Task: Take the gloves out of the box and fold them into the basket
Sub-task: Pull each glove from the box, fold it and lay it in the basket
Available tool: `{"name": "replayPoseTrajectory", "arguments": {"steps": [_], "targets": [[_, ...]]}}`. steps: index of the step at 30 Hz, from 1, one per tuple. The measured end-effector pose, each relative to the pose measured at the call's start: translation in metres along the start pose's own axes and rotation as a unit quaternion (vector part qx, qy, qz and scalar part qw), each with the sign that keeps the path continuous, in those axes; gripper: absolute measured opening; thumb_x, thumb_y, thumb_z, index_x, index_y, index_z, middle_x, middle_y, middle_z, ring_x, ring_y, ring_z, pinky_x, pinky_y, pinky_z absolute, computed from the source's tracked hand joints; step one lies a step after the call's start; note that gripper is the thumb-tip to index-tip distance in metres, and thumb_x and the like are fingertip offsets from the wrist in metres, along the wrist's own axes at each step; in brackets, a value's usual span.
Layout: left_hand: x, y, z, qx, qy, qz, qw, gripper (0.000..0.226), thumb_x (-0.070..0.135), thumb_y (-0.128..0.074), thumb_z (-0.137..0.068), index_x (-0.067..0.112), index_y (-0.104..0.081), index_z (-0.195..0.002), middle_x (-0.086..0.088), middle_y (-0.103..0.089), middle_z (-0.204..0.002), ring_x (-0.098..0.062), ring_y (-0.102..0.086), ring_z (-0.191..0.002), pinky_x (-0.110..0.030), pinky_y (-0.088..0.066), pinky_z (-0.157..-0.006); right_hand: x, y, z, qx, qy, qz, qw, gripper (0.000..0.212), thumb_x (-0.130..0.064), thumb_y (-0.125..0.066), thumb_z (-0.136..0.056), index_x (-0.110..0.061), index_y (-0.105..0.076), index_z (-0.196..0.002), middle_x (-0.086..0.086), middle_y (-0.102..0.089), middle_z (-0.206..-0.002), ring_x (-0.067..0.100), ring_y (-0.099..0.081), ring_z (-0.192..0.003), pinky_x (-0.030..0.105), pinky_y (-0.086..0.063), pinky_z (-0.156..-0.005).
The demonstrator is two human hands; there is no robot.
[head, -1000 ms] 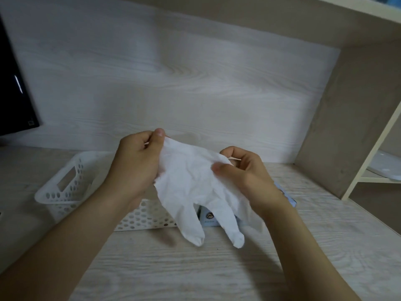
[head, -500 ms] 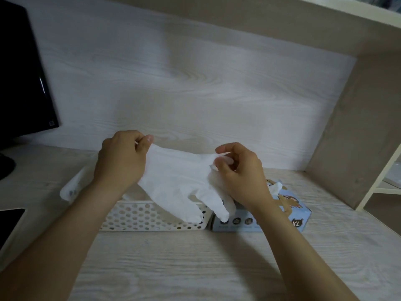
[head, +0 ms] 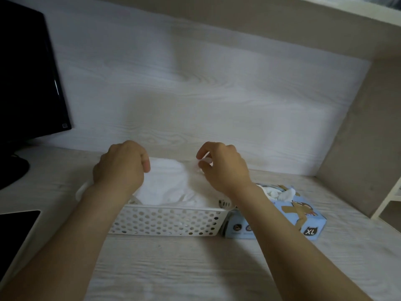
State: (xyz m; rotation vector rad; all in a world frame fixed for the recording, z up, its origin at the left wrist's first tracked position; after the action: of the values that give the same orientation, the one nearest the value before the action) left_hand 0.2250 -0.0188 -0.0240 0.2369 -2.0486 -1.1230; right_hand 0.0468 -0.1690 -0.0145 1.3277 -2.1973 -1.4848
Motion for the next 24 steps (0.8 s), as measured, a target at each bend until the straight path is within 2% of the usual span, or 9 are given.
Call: {"name": "replayPoseTrajectory", "arguments": {"steps": [5,7,8,10,13,15,17,20,24], "targets": [[-0.005,-0.014,-0.006,-0.054,0.012,-0.098,0.994,0.027,0.004,-0.053,-0.093,0.023,-0.071,-0.098,-0.011,-0.059,-0.119,-0.036,-0.061,-0.101,-0.047,-0.056,-0.091,-0.012,-0.005,-0.007,-0.03,0.051,0.105,0.993,0.025,-0.027,-0.073,-0.098,-0.028,-0.067,-0.123,-0.001,-0.067,-0.119,0.025,-0.067,-0.106,0.036,-0.052,-0.077],[-0.005,-0.02,-0.005,-0.078,0.006,-0.141,0.987,0.023,0.01,-0.055,-0.096,0.023,-0.069,-0.109,-0.01,-0.052,-0.127,-0.035,-0.055,-0.113,-0.045,-0.052,-0.091,-0.018,-0.003,-0.007,-0.031,0.086,0.139,0.986,0.025,-0.025,-0.071,-0.101,-0.026,-0.068,-0.125,0.0,-0.063,-0.123,0.026,-0.065,-0.106,0.034,-0.047,-0.074],[-0.004,-0.022,-0.005,-0.083,-0.001,-0.165,0.983,0.024,0.012,-0.056,-0.097,0.024,-0.068,-0.114,-0.01,-0.047,-0.13,-0.035,-0.05,-0.121,-0.046,-0.05,-0.093,-0.022,-0.002,-0.006,-0.03,0.108,0.141,0.984,0.025,-0.024,-0.069,-0.102,-0.026,-0.069,-0.126,0.002,-0.061,-0.125,0.027,-0.064,-0.106,0.035,-0.048,-0.077],[0.0,-0.023,-0.005,-0.075,-0.03,-0.197,0.977,0.025,0.012,-0.057,-0.098,0.025,-0.068,-0.116,-0.009,-0.042,-0.133,-0.035,-0.041,-0.127,-0.044,-0.048,-0.098,-0.027,-0.003,-0.003,-0.073,0.145,0.117,0.98,0.032,-0.032,-0.069,-0.101,-0.026,-0.068,-0.132,0.003,-0.06,-0.131,0.027,-0.063,-0.114,0.04,-0.053,-0.092],[0.004,-0.03,-0.005,-0.089,-0.072,-0.142,0.983,0.02,0.012,-0.059,-0.096,0.022,-0.076,-0.103,-0.008,-0.057,-0.124,-0.029,-0.058,-0.11,-0.043,-0.055,-0.094,-0.026,-0.014,0.007,-0.241,0.113,0.065,0.962,0.076,-0.06,-0.078,-0.087,-0.027,-0.054,-0.151,-0.001,-0.048,-0.146,0.022,-0.055,-0.129,0.041,-0.05,-0.109],[0.002,-0.038,-0.003,-0.152,-0.06,-0.106,0.981,0.014,0.022,-0.065,-0.096,0.02,-0.08,-0.094,-0.005,-0.072,-0.109,-0.023,-0.068,-0.092,-0.039,-0.061,-0.083,-0.025,-0.021,0.015,-0.306,0.096,0.078,0.944,0.091,-0.062,-0.079,-0.084,-0.027,-0.042,-0.159,-0.004,-0.042,-0.151,0.021,-0.052,-0.133,0.039,-0.048,-0.109],[0.0,-0.043,0.001,-0.21,-0.049,-0.113,0.97,0.02,0.037,-0.072,-0.095,0.018,-0.08,-0.098,-0.002,-0.075,-0.104,-0.02,-0.07,-0.092,-0.038,-0.061,-0.087,-0.025,-0.027,0.018,-0.321,0.1,0.103,0.936,0.086,-0.051,-0.076,-0.091,-0.026,-0.036,-0.162,-0.002,-0.041,-0.155,0.023,-0.048,-0.138,0.036,-0.043,-0.109],[-0.001,-0.046,0.002,-0.236,-0.053,-0.138,0.96,0.032,0.045,-0.077,-0.09,0.019,-0.077,-0.11,-0.002,-0.073,-0.115,-0.02,-0.068,-0.104,-0.038,-0.058,-0.096,-0.028,-0.033,0.019,-0.333,0.104,0.136,0.927,0.079,-0.042,-0.072,-0.097,-0.022,-0.033,-0.163,0.002,-0.039,-0.161,0.024,-0.039,-0.148,0.036,-0.036,-0.116],[-0.003,-0.045,0.004,-0.236,-0.059,-0.167,0.955,0.035,0.043,-0.082,-0.085,0.019,-0.076,-0.11,-0.003,-0.072,-0.116,-0.02,-0.068,-0.104,-0.039,-0.058,-0.096,-0.03,-0.049,0.02,-0.373,0.106,0.184,0.903,0.063,-0.042,-0.071,-0.099,-0.013,-0.05,-0.151,0.008,-0.052,-0.149,0.031,-0.052,-0.135,0.044,-0.047,-0.11]]}}
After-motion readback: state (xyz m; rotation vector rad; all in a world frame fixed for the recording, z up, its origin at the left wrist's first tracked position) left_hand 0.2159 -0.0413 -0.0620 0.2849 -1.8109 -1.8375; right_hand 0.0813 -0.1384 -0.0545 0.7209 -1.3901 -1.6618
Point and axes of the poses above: each hand's wrist, its own z-axis away from the middle knuckle, its own y-axis out of the back of the hand, x = y × z, the point moved 6 cm from there along -z, towards the middle knuckle
